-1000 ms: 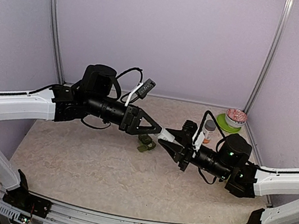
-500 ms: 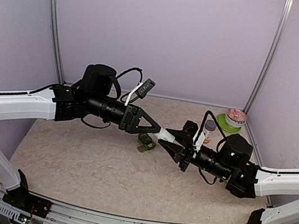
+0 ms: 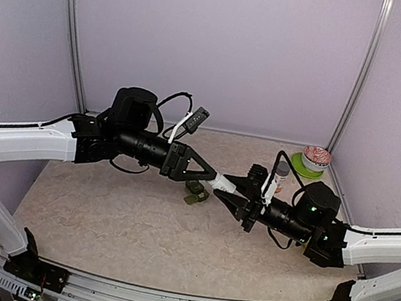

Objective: Sort the pills into containers
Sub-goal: Pass from the right arm to the left

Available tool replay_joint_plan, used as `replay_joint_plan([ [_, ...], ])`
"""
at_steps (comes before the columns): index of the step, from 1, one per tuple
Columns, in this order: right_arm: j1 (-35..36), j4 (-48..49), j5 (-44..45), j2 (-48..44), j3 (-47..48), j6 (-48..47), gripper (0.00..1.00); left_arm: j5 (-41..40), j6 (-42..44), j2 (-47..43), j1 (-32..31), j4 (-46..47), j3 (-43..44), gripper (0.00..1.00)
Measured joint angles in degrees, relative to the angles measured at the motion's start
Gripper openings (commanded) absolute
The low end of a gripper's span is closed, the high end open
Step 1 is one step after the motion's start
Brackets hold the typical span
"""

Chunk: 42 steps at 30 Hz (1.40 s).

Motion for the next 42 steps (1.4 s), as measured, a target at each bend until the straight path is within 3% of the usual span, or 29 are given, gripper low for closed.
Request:
replay_joint_plan([
  [12,0.0,1.16,-1.14,-0.92,-0.57,0.44,0.26,0.07,0.0,0.52,0.17,0.2,-0.02,0.5],
  [29,0.0,1.09,-0.96,-0.59,-0.57,2.16,0.26,1.2,2.49,0.61,-0.26,0.7,-0.02,0.12],
  [42,0.0,0.66,-2.8,-0.59,-0.57,9.14,0.3,2.93,8.15,0.35,-0.28,0.37,-0.48,0.11],
])
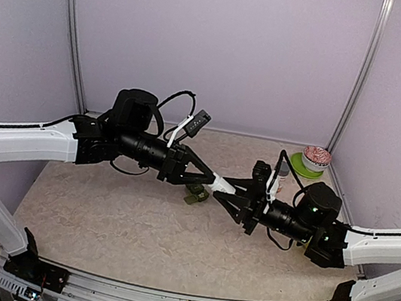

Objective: Sort the pills into containers
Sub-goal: Pass from the right arm to the left, then place the pill bottle at the center of the board.

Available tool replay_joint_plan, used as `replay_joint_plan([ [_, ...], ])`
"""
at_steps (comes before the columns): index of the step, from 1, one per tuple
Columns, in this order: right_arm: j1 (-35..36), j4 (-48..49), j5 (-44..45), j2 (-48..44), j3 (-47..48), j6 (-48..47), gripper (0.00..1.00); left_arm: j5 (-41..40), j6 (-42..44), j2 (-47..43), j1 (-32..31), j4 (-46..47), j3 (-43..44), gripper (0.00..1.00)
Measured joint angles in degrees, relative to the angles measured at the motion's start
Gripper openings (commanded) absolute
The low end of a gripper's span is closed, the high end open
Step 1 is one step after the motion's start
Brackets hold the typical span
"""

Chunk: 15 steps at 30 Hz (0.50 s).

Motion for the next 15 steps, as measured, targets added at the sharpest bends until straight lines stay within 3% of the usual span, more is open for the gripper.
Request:
replay_joint_plan([
  [4,0.0,-0.2,-0.35,0.0,0.0,0.63,0.49,0.0,0.42,-0.04,0.02,0.04,-0.15,0.1],
  [9,0.0,-1.01,0.37,0.76,0.79,0.44,0.91,0.07,-0.48,-0.07,0.0,0.07,-0.79,0.1],
  [11,0.0,-1.88,1.01,1.2,1.33,-0.11,0.99,-0.33,-1.05,-0.09,0.74,-0.07,-1.07,0.1],
  [15,0.0,-4.2,2.62,1.29,1.99,-0.72,1.0,-2.16,-1.86,-0.52,3.89,-0.7,-1.44,0.1],
])
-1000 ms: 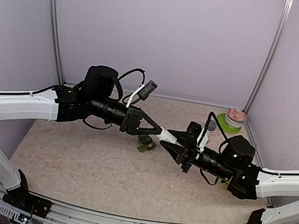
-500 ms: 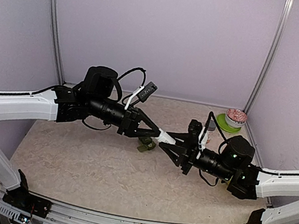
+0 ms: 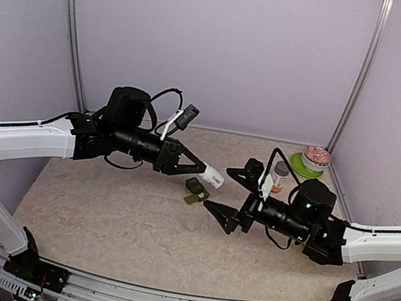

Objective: Sort the pills into containers
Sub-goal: Place the pill bottle at the center of the board.

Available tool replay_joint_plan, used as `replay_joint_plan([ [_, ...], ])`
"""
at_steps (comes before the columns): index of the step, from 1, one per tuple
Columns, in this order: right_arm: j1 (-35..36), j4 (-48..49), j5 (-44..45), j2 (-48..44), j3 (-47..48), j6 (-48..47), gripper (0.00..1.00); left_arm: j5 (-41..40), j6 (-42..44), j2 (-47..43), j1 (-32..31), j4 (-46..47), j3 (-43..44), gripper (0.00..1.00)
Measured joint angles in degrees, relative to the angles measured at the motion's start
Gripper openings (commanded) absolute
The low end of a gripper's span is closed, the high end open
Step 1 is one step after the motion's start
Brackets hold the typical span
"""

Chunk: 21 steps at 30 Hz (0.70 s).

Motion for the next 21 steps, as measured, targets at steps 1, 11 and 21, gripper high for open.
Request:
replay_joint_plan([
  [1,0.0,-0.63,0.5,0.0,0.15,-0.07,1.0,-0.68,0.0,-0.11,0.85,-0.46,0.0,0.1],
  [11,-0.15,-8.72,9.84,-2.05,1.73,0.39,1.0,-13.81,4.37,2.14,7.72,-11.56,4.48,0.1],
  [21,-0.37,-14.4,18.43,-5.29,1.99,2.73,1.0,-22.56,7.89,13.53,16.02,-18.51,12.52,0.09],
])
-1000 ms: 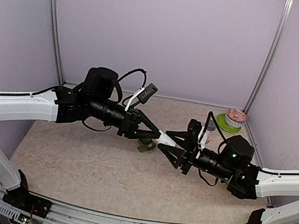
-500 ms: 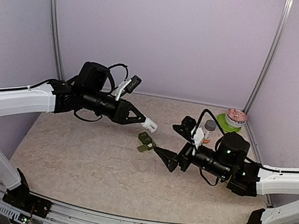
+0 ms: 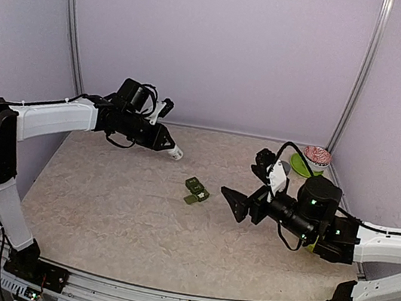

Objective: Sort the pills into containers
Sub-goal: Place the pill bottle at the center of the board.

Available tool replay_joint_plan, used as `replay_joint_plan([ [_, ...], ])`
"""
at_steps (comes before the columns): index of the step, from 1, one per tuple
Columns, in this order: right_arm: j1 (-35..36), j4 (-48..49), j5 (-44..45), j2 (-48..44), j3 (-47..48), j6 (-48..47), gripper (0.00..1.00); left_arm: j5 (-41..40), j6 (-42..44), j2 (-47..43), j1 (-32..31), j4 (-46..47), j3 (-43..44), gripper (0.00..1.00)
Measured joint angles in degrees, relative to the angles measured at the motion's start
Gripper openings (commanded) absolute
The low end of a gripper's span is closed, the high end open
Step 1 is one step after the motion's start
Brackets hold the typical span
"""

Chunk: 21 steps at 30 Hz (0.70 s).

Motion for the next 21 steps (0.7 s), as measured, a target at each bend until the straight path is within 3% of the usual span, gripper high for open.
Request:
replay_joint_plan([
  [14,-0.24,-1.18,1.6,-2.27,-0.02,1.25,1.0,-12.04,5.57,19.08,3.85,-11.91,20.48,0.09],
  [21,-0.24,-1.2,1.57,-2.29,-0.11,1.36,1.0,-15.56,7.74,26.12,5.99,-15.34,25.7,0.09],
])
